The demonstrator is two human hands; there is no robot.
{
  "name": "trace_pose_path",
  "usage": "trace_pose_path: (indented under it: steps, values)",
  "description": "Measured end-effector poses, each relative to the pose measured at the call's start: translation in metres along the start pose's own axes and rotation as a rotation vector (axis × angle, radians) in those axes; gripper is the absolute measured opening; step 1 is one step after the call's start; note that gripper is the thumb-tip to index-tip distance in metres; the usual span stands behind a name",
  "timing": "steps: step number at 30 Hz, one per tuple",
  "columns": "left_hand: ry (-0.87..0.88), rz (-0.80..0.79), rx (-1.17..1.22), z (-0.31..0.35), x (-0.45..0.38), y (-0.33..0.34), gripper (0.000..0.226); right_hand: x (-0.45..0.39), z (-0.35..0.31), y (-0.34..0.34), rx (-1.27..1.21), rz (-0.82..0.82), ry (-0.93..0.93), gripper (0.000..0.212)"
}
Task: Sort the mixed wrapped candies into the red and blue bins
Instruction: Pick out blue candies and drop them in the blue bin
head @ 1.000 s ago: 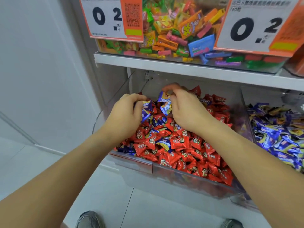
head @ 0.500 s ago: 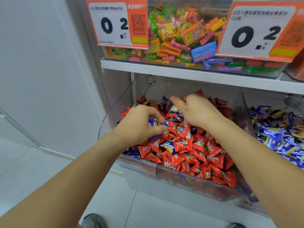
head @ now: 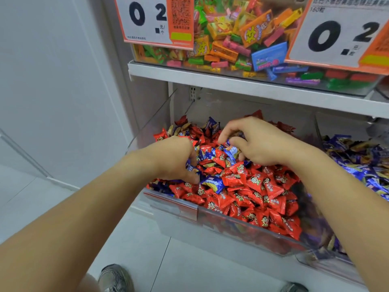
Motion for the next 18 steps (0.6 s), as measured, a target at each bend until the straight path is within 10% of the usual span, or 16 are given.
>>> trace_pose_path:
  steps: [11, 18]
  values:
    - [0.071, 0.451, 0.359, 0.005, 0.010, -0.039, 0.019, 0.000, -0.004, 0.012, 0.206, -0.024, -0.013, 0.042]
    - [0.183, 0.094, 0.317, 0.040, 0.002, -0.007, 0.041, 0.006, 0.001, 0.028, 0.404, -0.167, -0.009, 0.031]
Point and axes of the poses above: each hand's wrist, its own x-axis away from the middle knuckle, its own y-axis out of the palm, z = x × y, the point moved 10 cm from there along -x, towards the middle knuckle, and after that the axes turned 15 degrees about y, right-handed, at the moved point
